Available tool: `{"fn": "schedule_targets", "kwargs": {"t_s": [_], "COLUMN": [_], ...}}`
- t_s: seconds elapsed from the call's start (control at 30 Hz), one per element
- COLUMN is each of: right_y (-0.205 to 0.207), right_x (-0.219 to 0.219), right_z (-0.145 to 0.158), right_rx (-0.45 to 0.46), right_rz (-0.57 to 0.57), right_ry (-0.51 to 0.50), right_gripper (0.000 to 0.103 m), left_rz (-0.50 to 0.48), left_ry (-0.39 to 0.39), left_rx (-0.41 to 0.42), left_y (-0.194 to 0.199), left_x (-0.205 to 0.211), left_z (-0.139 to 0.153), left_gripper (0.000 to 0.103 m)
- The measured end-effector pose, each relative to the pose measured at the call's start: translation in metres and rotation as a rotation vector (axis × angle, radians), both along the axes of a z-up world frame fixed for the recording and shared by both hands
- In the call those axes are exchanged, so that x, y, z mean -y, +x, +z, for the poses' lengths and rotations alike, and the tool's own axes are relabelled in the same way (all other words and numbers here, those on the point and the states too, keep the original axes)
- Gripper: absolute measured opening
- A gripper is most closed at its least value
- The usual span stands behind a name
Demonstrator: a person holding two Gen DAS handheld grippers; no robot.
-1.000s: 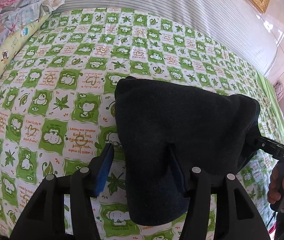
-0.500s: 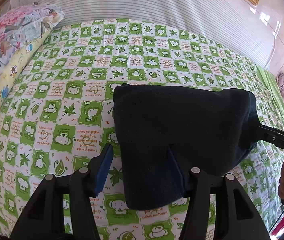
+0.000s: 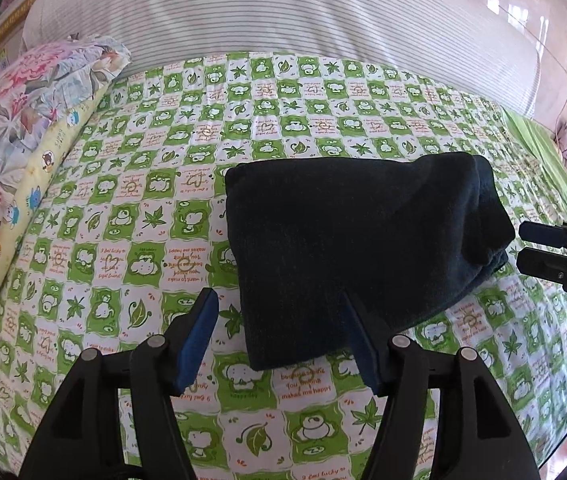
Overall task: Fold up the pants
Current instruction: 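Withdraw both grippers up and away from the folded pants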
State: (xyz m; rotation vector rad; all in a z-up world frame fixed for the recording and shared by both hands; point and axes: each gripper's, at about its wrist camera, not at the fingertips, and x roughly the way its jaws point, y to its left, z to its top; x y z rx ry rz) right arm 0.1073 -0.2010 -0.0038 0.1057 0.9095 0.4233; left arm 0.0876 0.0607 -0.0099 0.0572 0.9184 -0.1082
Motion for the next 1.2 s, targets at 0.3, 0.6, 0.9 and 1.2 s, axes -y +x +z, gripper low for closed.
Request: {"fn": "schedule_targets", "kwargs": {"t_s": [0.3,0.6,0.9,1.2], "right_y": [-0.011,-0.023,-0.025,-0.024], "right_x": [-0.011,-0.026,-0.033,-0.036], "right_z": [0.005,0.008,0.008,0.003], "right_rx": [0.031,0.079,0.095,0.092], "right_rz": [0.048,0.100,0.127,0.155], "right_ry": [-0.034,-0.094,-0.133,-0.158], "right_gripper": [0.082,0.086,0.087,0.087], "left_rz": [0.026,0.031,0.029,0.022], "left_ry": [0.050,0.104,0.134,0.148], "left_rx": [0.032,0.052,0.047,0.042], "left_y": [-0.021,-0.037,-0.043,-0.046], "left_x": [0.001,-0.001,-0.004,-0.004], "left_z": [0.003,0.001,-0.004,-0.009], "left_gripper": [0.075,0.081,0.083,0.084]}}
